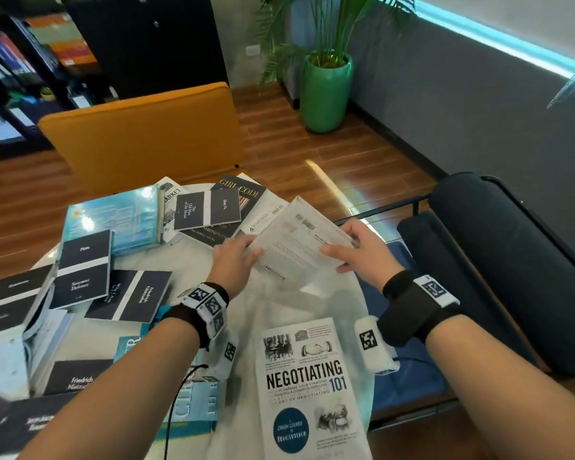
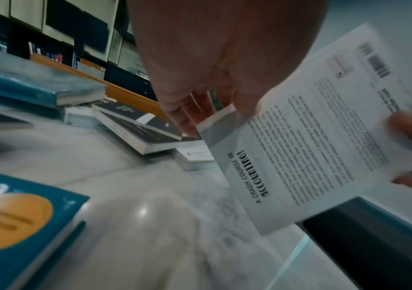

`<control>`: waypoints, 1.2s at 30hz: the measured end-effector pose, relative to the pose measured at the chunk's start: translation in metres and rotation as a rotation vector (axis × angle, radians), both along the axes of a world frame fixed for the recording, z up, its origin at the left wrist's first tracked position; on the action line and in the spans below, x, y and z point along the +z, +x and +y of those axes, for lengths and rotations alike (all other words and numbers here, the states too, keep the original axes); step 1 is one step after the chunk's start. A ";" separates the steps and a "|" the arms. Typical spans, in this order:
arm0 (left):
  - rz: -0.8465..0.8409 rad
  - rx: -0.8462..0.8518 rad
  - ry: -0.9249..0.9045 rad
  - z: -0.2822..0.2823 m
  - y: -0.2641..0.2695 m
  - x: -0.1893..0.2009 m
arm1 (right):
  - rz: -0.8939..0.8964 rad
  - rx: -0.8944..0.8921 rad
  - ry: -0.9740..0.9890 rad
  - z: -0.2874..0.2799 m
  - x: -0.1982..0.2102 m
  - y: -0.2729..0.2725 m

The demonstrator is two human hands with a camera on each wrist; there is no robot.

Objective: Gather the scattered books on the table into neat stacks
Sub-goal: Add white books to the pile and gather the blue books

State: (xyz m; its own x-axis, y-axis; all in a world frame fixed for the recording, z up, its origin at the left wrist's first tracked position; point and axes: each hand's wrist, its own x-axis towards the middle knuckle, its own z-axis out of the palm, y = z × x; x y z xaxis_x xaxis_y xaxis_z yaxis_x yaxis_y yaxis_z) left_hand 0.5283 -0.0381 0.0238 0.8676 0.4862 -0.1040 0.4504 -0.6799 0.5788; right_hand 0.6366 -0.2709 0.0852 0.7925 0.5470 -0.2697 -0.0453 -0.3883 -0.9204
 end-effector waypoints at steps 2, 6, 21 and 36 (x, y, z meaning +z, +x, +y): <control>-0.043 0.082 -0.083 0.001 -0.017 0.015 | -0.101 0.003 0.047 0.003 0.013 -0.016; -0.038 0.234 -0.646 -0.017 -0.050 0.064 | -0.275 -0.040 0.092 0.004 0.021 -0.054; -0.018 -0.073 -0.772 -0.085 -0.155 0.064 | -0.185 0.043 -0.219 -0.054 0.013 -0.200; 0.064 -0.117 -0.439 -0.128 -0.195 0.010 | -0.255 0.053 -0.535 -0.081 -0.026 -0.239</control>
